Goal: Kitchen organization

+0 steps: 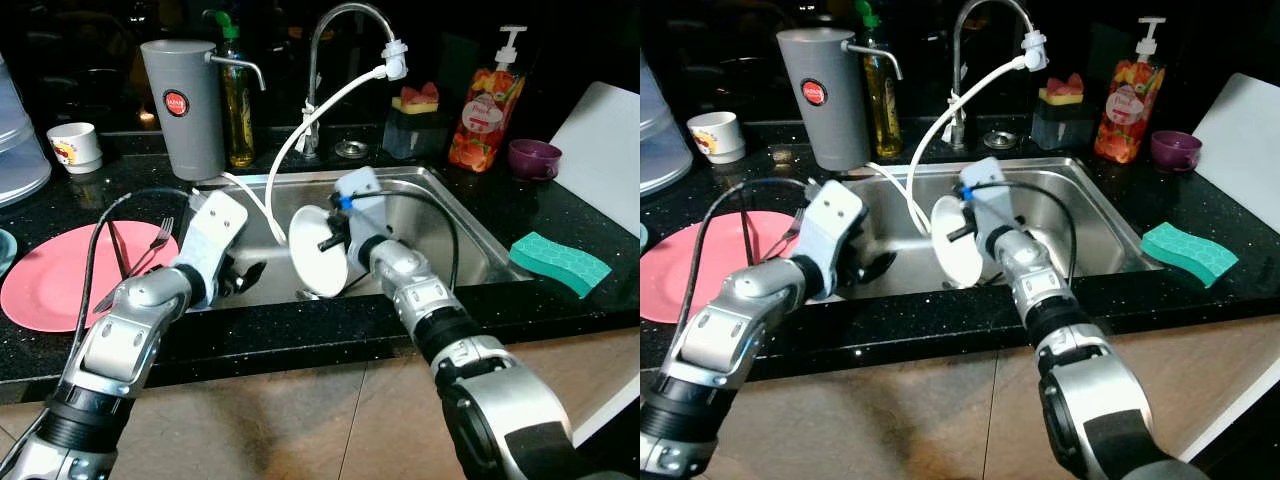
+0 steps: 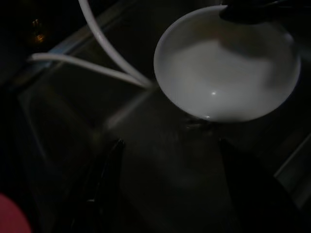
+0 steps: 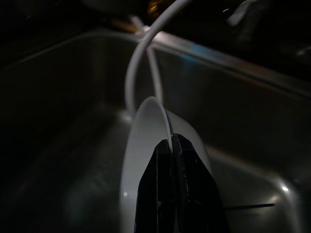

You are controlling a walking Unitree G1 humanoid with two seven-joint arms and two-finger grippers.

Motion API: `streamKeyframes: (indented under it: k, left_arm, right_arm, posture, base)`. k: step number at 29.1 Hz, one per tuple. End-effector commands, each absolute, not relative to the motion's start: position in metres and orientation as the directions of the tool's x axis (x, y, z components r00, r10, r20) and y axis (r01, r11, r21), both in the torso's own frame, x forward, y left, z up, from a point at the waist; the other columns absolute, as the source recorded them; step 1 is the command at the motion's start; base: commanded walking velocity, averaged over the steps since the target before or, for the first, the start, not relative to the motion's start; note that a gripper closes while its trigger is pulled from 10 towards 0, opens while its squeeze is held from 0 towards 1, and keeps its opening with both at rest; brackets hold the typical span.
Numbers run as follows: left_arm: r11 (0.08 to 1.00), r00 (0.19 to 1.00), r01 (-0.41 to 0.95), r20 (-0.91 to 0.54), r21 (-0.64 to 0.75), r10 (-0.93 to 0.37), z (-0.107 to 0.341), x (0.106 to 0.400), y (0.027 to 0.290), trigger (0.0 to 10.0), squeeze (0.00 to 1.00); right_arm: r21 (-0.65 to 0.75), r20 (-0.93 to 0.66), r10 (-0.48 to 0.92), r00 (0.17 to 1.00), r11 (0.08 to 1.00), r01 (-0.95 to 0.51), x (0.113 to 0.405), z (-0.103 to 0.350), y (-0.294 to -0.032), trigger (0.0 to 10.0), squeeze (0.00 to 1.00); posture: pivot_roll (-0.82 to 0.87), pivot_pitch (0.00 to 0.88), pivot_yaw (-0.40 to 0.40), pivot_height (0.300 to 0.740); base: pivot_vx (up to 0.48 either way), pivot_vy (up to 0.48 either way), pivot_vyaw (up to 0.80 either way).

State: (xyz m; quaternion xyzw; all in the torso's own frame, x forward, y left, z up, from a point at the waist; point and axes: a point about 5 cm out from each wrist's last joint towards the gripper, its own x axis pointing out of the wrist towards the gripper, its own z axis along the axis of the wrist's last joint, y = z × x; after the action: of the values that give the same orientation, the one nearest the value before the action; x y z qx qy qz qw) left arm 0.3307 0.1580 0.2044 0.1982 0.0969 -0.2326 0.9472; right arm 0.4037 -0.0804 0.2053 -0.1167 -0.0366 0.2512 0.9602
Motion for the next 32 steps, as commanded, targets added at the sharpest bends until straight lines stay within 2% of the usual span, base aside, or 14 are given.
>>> streamKeyframes:
  k: [1, 13, 15, 16, 17, 18, 19, 20, 21, 22, 23, 28, 31, 32]
  left_arm:
    - [0.823, 0.885, 0.444, -0.315, 0.353, -0.343, 0.203, 0.331, 0.165, 10.0, 0.00]
    - [0.845, 0.881, 0.432, -0.346, 0.315, -0.321, 0.201, 0.330, 0.166, 10.0, 0.00]
    - [0.847, 0.884, 0.427, -0.342, 0.318, -0.317, 0.201, 0.331, 0.166, 10.0, 0.00]
    - [0.849, 0.887, 0.422, -0.339, 0.320, -0.313, 0.202, 0.331, 0.167, 10.0, 0.00]
    - [0.851, 0.890, 0.416, -0.336, 0.321, -0.308, 0.203, 0.332, 0.167, 10.0, 0.00]
    - [0.851, 0.890, 0.416, -0.336, 0.321, -0.308, 0.203, 0.332, 0.167, 10.0, 0.00]
    - [0.862, 0.899, 0.392, -0.332, 0.321, -0.285, 0.204, 0.333, 0.169, 10.0, 0.00]
    - [0.862, 0.899, 0.392, -0.332, 0.321, -0.285, 0.204, 0.333, 0.169, 10.0, 0.00]
    - [0.898, 0.922, 0.312, -0.328, 0.311, -0.207, 0.205, 0.337, 0.176, 10.0, 0.00]
    - [0.912, 0.928, 0.277, -0.330, 0.304, -0.172, 0.205, 0.339, 0.179, 10.0, 0.00]
    - [0.921, 0.935, 0.253, -0.321, 0.296, -0.153, 0.207, 0.340, 0.181, 10.0, 0.00]
    - [0.948, 0.968, 0.170, -0.224, 0.270, -0.109, 0.219, 0.342, 0.184, 10.0, 0.00]
    - [0.967, 0.998, 0.043, -0.056, 0.250, -0.030, 0.241, 0.341, 0.185, 10.0, 0.00]
    - [0.967, 0.998, 0.043, -0.056, 0.250, -0.030, 0.241, 0.341, 0.185, 10.0, 0.00]
  right_arm:
    - [-0.266, -0.049, 0.517, 0.854, 0.818, -0.510, 0.402, 0.197, -0.078, 10.0, 0.00]
    - [-0.278, -0.120, 0.576, 0.809, 0.763, -0.584, 0.397, 0.186, -0.075, 10.0, 0.00]
    - [-0.274, -0.117, 0.576, 0.809, 0.764, -0.584, 0.398, 0.187, -0.076, 10.0, 0.40]
    - [-0.272, -0.114, 0.576, 0.809, 0.766, -0.583, 0.398, 0.187, -0.076, 10.0, 0.75]
    - [-0.271, -0.112, 0.576, 0.810, 0.766, -0.582, 0.398, 0.188, -0.077, 10.0, 0.92]
    - [-0.271, -0.112, 0.576, 0.810, 0.766, -0.582, 0.398, 0.188, -0.077, 10.0, 0.92]
    - [-0.270, -0.108, 0.575, 0.811, 0.768, -0.580, 0.398, 0.189, -0.077, 10.0, 1.00]
    - [-0.270, -0.108, 0.575, 0.811, 0.768, -0.580, 0.398, 0.189, -0.077, 10.0, 1.00]
    - [-0.260, -0.089, 0.556, 0.826, 0.788, -0.558, 0.399, 0.191, -0.079, 10.0, 0.95]
    - [-0.253, -0.078, 0.546, 0.834, 0.798, -0.547, 0.400, 0.193, -0.081, 10.0, 0.95]
    - [-0.240, -0.060, 0.531, 0.845, 0.814, -0.528, 0.401, 0.195, -0.082, 10.0, 0.00]
    - [-0.125, 0.065, 0.450, 0.891, 0.889, -0.440, 0.405, 0.210, -0.093, 10.0, 0.00]
    - [0.080, 0.180, 0.323, 0.929, 0.937, -0.341, 0.407, 0.226, -0.111, 10.0, 0.00]
    - [0.080, 0.180, 0.323, 0.929, 0.937, -0.341, 0.407, 0.226, -0.111, 10.0, 0.00]
  posture:
    - [0.11, 0.008, 0.010, 0.740]
    - [0.11, 0.009, 0.013, 0.740]
    - [0.11, 0.009, 0.014, 0.740]
    - [0.11, 0.009, 0.015, 0.740]
    - [0.11, 0.008, 0.015, 0.740]
    - [0.11, 0.008, 0.015, 0.740]
    - [0.11, 0.008, 0.015, 0.740]
    - [0.11, 0.008, 0.015, 0.740]
    - [0.11, 0.010, 0.018, 0.740]
    - [0.11, 0.010, 0.018, 0.740]
    - [0.11, 0.010, 0.018, 0.740]
    - [0.11, 0.014, 0.018, 0.740]
    - [0.11, 0.020, 0.024, 0.740]
    - [0.11, 0.020, 0.024, 0.740]
  base:
    - [0.000, 0.000, 0.00]
    - [0.000, 0.000, 0.00]
    - [0.000, 0.000, 0.00]
    - [0.000, 0.000, 0.00]
    - [0.000, 0.000, 0.00]
    - [0.000, 0.000, 0.00]
    - [0.000, 0.000, 0.00]
    - [0.000, 0.000, 0.00]
    - [0.000, 0.000, 0.00]
    - [0.000, 0.000, 0.00]
    - [0.000, 0.000, 0.00]
    - [0.000, 0.000, 0.00]
    - [0.000, 0.000, 0.00]
    - [0.000, 0.000, 0.00]
